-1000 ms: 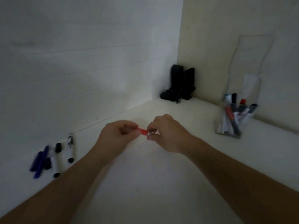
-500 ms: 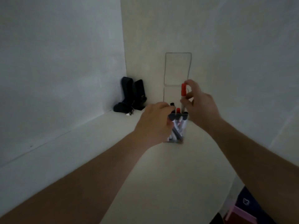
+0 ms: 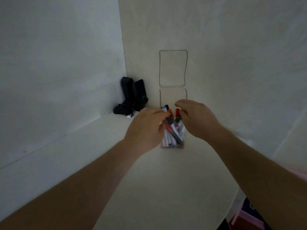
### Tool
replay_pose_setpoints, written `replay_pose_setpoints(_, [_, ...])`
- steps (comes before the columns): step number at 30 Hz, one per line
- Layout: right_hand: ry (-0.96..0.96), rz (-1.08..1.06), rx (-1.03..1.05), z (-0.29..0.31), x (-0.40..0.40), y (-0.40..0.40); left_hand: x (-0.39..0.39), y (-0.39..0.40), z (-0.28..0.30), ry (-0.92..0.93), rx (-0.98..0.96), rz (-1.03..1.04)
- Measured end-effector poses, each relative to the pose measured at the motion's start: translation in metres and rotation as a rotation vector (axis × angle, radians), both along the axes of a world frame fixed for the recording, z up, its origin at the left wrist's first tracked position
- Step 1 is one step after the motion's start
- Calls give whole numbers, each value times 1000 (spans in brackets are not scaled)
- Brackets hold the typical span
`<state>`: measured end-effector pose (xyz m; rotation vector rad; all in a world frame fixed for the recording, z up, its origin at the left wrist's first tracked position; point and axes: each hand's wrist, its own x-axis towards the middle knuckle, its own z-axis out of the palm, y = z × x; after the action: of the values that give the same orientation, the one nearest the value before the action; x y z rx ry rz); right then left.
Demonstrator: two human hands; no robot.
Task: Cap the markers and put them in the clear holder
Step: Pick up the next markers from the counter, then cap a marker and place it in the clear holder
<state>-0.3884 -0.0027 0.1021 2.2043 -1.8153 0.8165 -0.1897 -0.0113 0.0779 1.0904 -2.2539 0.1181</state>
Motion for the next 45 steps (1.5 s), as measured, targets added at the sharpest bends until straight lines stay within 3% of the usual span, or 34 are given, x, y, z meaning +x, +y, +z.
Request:
replay_pose_setpoints(5, [-160, 110, -277, -17, 49, 14, 90, 10, -21, 112, -1, 18])
replay_pose_setpoints(9, [-228, 327, -81, -40, 140, 28, 206, 40, -38, 99, 79, 297])
replay_pose_setpoints(16, [-180, 673, 207, -83, 309, 40, 379, 99, -42, 146, 220, 743])
replay_pose_setpoints(21, [-78, 776, 369, -92, 411, 61, 435, 126, -48, 124, 208, 960])
replay_pose_setpoints(25, [58, 783, 384, -102, 460, 71, 442, 125, -55, 29, 231, 984])
replay_pose_setpoints(30, [128, 656, 314, -103, 470, 65, 441, 119, -60, -14, 184, 985])
replay_pose_setpoints(36, [138, 509, 393, -95, 408, 38, 430, 117, -64, 5, 275, 801])
replay_pose_setpoints(40, [113, 487, 429, -93, 354, 33, 432, 120, -52, -79, 124, 949])
replay_pose_setpoints(45, [-26, 526, 310, -102, 325, 47, 414, 117, -50, -234, 349, 1010])
